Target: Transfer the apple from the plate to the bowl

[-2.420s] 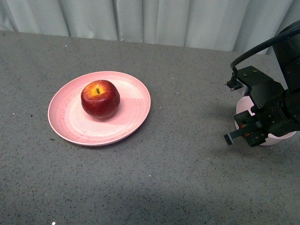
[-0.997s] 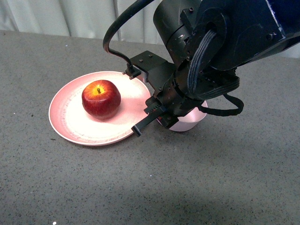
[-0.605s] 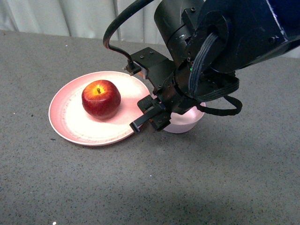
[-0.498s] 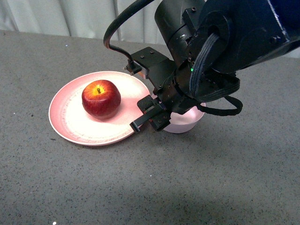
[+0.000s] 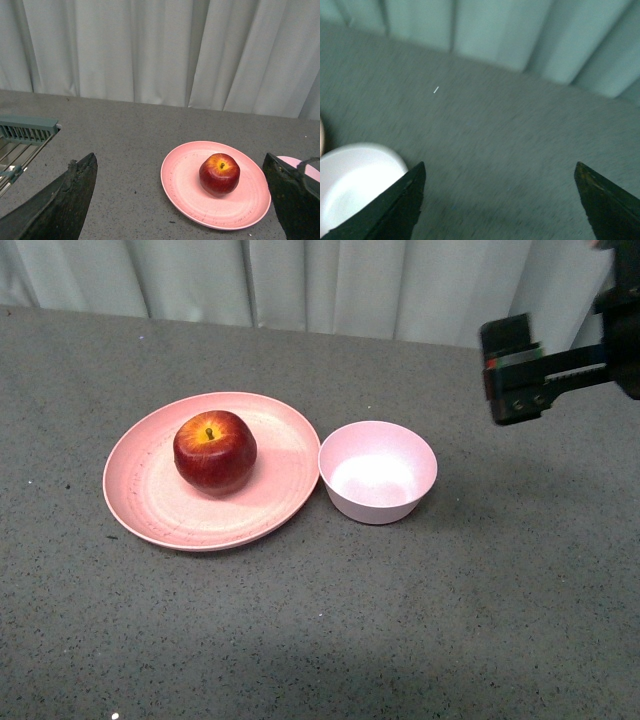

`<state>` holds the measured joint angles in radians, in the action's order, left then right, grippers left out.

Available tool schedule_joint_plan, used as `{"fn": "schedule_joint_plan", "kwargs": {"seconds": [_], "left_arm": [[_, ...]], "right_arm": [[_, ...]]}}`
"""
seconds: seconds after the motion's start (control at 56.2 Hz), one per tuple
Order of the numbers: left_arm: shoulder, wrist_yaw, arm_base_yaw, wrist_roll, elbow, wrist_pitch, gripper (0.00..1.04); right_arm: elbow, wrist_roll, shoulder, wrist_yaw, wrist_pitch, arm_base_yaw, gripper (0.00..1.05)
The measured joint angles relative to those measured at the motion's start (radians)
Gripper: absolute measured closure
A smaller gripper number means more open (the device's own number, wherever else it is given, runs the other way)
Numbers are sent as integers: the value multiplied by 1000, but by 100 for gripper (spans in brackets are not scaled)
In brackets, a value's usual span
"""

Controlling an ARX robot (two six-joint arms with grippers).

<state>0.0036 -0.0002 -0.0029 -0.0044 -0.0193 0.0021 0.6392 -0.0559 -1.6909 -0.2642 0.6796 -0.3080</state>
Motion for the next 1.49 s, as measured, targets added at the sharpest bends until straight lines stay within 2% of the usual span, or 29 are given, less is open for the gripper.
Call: {"fn": "schedule_joint_plan", "kwargs": {"seconds": [0.053,0.107,0.142,0.32,0.427,0.801,0.872,0.961,1.495], "left_arm": [[0,0,0,0,0,0,7],[0,-2,0,0,0,0,7],[0,-2,0,0,0,0,7],[0,-2,0,0,0,-1,7],[0,-2,0,0,0,-1,7],[0,-2,0,0,0,-1,7],[0,-2,0,0,0,-1,7],[0,-2,0,0,0,-1,7],[0,-2,0,0,0,-1,7]], "right_arm": [[-84,15,13,-4,180,17,28],[-208,29,68,11,413,50,41],[-254,35,114,26,479,69,49],[-405,39,291,92,467,135,87],[-457,38,374,120,436,159,104],[-570,44,655,183,269,225,104],[-585,45,716,253,224,273,104],[-600,45,787,257,169,302,104],[-633,45,1183,262,-177,306,104]]}}
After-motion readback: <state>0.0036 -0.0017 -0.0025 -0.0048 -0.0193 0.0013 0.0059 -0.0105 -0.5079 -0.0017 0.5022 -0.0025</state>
